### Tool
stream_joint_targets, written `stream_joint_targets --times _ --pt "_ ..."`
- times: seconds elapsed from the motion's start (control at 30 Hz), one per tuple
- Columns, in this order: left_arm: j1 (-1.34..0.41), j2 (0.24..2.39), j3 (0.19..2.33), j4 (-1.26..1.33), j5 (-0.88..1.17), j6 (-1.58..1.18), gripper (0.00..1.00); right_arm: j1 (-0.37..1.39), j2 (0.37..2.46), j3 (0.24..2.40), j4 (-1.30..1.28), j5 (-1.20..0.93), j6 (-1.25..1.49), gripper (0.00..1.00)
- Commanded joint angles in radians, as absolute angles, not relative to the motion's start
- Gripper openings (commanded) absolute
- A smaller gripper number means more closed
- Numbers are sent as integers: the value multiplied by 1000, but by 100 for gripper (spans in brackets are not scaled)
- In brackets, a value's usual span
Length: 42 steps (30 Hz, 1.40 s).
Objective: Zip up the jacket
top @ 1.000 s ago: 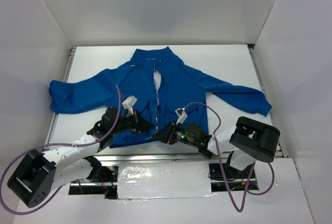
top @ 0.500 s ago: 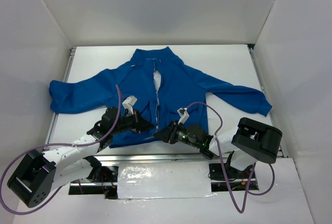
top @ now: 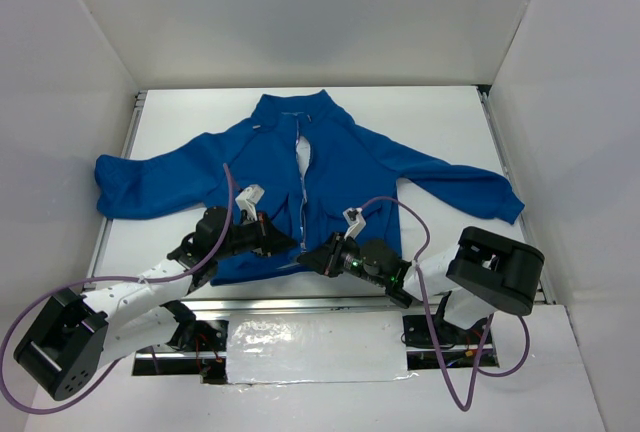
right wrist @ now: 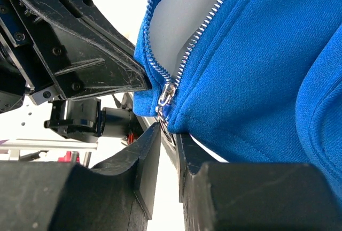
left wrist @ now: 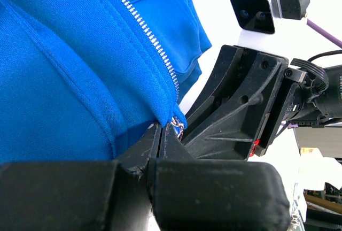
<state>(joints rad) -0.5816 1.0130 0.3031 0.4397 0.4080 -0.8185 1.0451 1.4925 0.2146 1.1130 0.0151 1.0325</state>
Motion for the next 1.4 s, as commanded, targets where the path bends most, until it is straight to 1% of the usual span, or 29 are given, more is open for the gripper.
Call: stream_joint_targets --times 0.0,0.17,0.2,0.27,0.3,0.33,0.47,0.6,0.73,0.9,1.03,1.13,1.23,1.37 --pt "-594 1015 327 502 454 -822 0 1051 1470 215 1198 49 1037 24" --pt "-594 1017 324 505 454 -822 0 1051 1482 222 1187 52 1054 21" --pt "-594 1017 324 506 454 -822 0 1049 1480 224 1180 52 1055 15" --pt "-594 1022 322 508 457 -821 0 1051 1477 232 1163 52 1065 11" --pt "-594 1022 321 512 457 -821 0 1051 1468 238 1140 51 1077 4" --pt "-594 1022 319 512 459 -819 0 1051 1465 242 1120 51 1092 0" --pt "-594 1023 319 511 456 -811 0 1049 1434 305 863 45 1198 0" --pt "-594 1031 318 517 462 -802 0 1048 1414 353 776 6 1272 0" --pt "-594 1048 319 534 495 -787 0 1028 1391 391 701 -55 1287 0" --pt "-595 1072 333 509 525 -746 0 940 1376 351 784 -164 1319 0" --pt "-595 1075 337 439 468 -721 0 848 1416 319 955 -363 1368 0" --pt "-601 1091 353 396 428 -693 0 790 1457 328 1041 -464 1406 0" --pt "-609 1104 368 368 391 -678 0 778 1492 376 1055 -526 1439 0" --pt "-618 1094 361 370 377 -670 0 775 1615 422 1124 -627 1525 0"
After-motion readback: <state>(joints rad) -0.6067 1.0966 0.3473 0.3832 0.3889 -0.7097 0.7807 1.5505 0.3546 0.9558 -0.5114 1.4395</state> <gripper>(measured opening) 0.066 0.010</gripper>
